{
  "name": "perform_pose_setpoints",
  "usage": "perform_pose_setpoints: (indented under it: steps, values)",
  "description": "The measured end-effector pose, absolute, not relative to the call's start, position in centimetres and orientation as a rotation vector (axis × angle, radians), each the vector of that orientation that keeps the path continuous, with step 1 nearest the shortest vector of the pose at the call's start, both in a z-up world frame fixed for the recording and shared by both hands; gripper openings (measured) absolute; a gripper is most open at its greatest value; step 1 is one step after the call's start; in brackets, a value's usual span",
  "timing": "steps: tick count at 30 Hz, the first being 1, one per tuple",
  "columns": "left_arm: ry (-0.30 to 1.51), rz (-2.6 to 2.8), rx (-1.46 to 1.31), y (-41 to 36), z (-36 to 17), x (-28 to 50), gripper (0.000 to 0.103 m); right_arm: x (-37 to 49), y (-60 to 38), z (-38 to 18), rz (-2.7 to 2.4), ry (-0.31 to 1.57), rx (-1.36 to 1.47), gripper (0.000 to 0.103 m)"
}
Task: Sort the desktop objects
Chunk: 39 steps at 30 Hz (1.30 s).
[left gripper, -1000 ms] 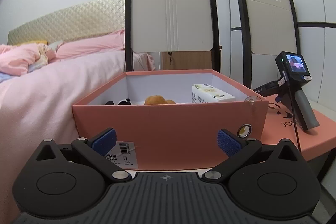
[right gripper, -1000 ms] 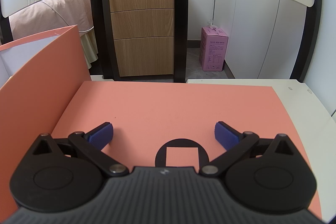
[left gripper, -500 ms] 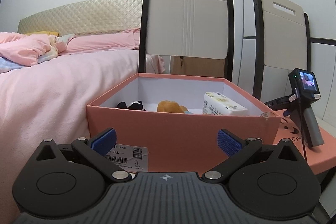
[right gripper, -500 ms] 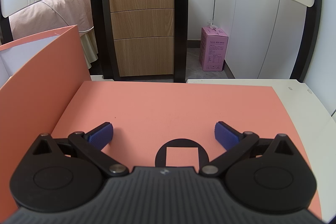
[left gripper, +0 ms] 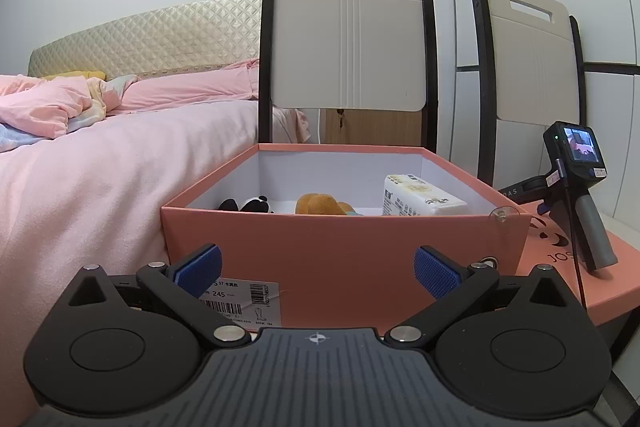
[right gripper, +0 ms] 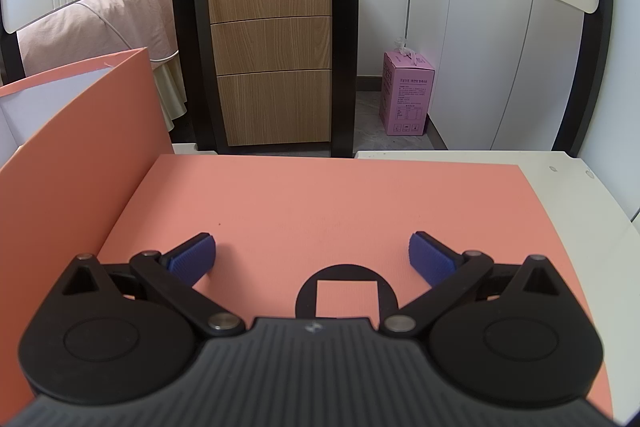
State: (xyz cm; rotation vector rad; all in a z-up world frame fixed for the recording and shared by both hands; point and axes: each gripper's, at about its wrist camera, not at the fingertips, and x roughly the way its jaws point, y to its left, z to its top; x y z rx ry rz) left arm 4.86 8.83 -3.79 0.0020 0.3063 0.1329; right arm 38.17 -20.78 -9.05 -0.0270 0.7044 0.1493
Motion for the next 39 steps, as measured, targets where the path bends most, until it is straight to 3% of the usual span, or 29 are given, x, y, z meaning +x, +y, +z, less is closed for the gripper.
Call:
perform_pose_setpoints:
  steps: [39]
  values:
    - [0.346, 0.107, 0.065, 7.4, -4.6, 5.2, 0.103, 38.2, -20.8, -9.1, 0.149, 0.704, -0.027, 0.103]
